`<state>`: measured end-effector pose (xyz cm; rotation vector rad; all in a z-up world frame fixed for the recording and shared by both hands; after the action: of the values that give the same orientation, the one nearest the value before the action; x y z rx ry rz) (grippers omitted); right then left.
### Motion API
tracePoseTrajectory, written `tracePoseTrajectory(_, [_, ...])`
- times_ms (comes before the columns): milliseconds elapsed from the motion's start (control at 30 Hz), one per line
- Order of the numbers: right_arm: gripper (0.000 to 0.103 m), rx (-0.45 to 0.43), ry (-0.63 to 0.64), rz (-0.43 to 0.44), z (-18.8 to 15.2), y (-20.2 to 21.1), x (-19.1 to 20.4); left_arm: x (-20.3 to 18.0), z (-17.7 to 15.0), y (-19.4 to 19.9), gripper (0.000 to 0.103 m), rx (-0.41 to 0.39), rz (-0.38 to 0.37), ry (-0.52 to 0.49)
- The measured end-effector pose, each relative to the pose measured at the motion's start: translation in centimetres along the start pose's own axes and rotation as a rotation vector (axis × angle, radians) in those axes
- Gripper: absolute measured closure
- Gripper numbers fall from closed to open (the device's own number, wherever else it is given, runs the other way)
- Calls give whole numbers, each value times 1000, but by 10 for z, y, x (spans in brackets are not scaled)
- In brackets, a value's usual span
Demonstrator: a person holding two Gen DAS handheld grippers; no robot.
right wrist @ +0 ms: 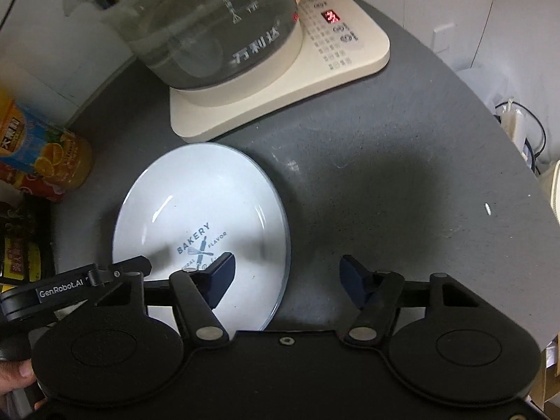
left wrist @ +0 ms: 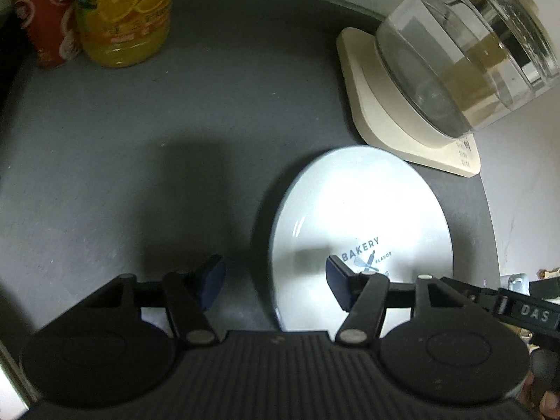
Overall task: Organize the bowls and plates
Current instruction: 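Close both tools on the 'BAKERY' plate rim and lift it, then carry the 'BAKERY' plate with both tools toward the plate stack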
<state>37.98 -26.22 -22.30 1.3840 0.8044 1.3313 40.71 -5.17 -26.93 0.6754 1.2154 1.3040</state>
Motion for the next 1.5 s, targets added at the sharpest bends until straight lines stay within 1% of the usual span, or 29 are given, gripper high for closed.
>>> tracePoseTrajectory(33, [45, 10, -2, 2, 1, -3, 0, 0, 1, -1, 42, -2, 0, 0])
tracePoseTrajectory(100, [48, 31, -16, 10, 2, -8, 0, -1, 2, -2, 47, -4, 3, -3])
tracePoseTrajectory(167, [54, 47, -33, 25, 3, -11, 0, -2, 2, -3, 57, -5, -2, -8])
tracePoseTrajectory(200, [55, 52, -27, 27, 3, -13, 1, -1, 2, -3, 60, -4, -2, -3])
tracePoseTrajectory(233, [59, 58, -19, 23, 2, -16, 2, 0, 2, -3, 66, -1, -5, 4])
tracePoseTrajectory(267, [66, 66, -17, 22, 2, -18, 2, 0, 2, -3, 71, 3, -12, 9])
tracePoseTrajectory(300, [70, 76, -20, 30, 2, -19, 3, 1, 1, -2, 73, 5, -22, 16])
tracePoseTrajectory(333, [72, 82, -22, 37, 2, -20, 3, 2, 1, -3, 78, 8, -32, 20])
tracePoseTrajectory(400, [72, 86, -21, 37, 3, -21, 3, 0, 1, -3, 80, 4, -38, 24])
tracePoseTrajectory(467, [79, 97, -27, 47, 3, -22, 2, 0, 0, -3, 83, 0, -36, 27])
tracePoseTrajectory(567, [80, 107, -34, 55, 3, -23, 2, 3, -1, -3, 88, 1, -38, 49])
tracePoseTrajectory(767, [82, 123, -20, 46, 3, -26, 4, 9, -3, -1, 92, 4, -53, 89])
tracePoseTrajectory(933, [82, 128, -29, 55, 3, -28, 5, 10, -4, 6, 93, -9, -50, 92])
tracePoseTrajectory(1000, [82, 102, 7, 92, 2, -22, 8, 12, -3, 12, 93, -33, -46, 98])
tracePoseTrajectory(1067, [82, 87, 14, 128, 0, -15, 10, 17, -2, 19, 93, -53, -52, 105])
tracePoseTrajectory(1200, [83, 57, 64, 174, -4, -4, 24, 27, -3, 33, 93, -87, -42, 119])
tracePoseTrajectory(1300, [84, 44, 92, 186, -8, 1, 34, 36, -7, 43, 93, -113, -62, 145])
tracePoseTrajectory(1500, [84, 25, 152, 213, -19, 6, 53, 54, -21, 64, 93, -149, -60, 182])
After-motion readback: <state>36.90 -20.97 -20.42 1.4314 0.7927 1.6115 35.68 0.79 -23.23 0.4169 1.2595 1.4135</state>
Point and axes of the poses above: each gripper's, at about its wrist camera, not at the fingertips, and y roughly against the way its jaws point, x to its left, z to its top, the point moved 4 cm from there along -y, roughly the way its jaws point, and after that the axes turned 7 degrees about -y, right-handed, at the moved point
